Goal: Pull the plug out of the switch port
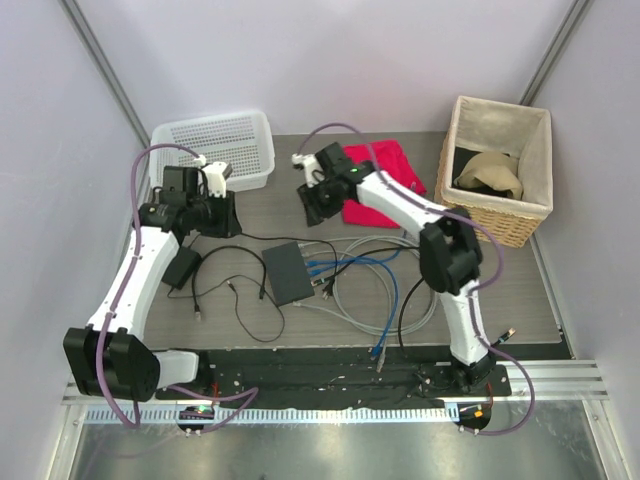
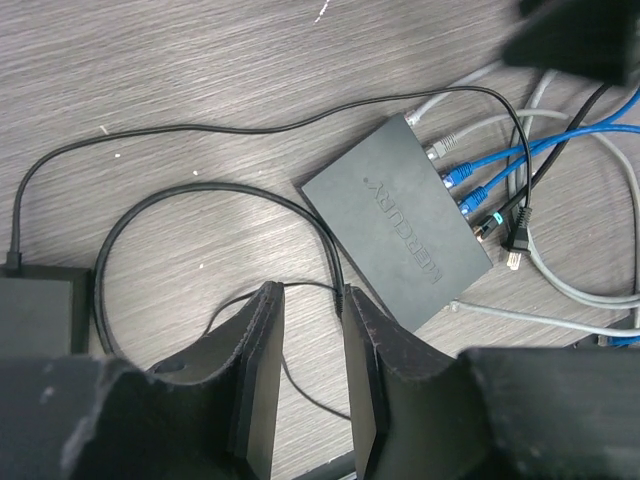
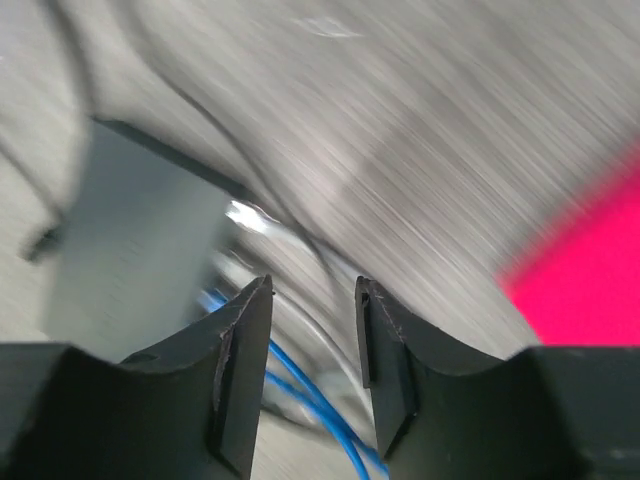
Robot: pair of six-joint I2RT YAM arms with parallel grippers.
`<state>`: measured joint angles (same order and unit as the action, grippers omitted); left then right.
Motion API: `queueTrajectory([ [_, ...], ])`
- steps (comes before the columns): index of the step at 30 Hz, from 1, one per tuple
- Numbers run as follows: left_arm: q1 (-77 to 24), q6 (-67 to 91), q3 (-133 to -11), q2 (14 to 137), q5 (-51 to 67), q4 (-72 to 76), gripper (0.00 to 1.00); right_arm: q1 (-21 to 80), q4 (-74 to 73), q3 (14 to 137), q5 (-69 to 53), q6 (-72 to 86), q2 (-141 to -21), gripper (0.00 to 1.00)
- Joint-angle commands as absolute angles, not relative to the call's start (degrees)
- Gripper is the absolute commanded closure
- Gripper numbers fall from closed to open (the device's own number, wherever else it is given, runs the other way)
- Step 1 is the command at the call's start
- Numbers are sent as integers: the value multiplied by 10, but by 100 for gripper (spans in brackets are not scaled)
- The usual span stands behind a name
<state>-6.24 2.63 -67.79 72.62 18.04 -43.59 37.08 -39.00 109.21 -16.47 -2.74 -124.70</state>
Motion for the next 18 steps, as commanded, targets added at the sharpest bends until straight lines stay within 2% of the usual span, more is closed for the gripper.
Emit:
queueTrajectory([
  [1,-59,40,-685,742,205,-405,66,354,-389,988,-70,-19,-1130,56],
  [7,-60,51,-688,760,212,-400,64,344,-371,909,-73,23,-1107,58],
  [18,-57,49,-684,763,202,-400,64,323,-373,934,-113,40,-1175,60],
])
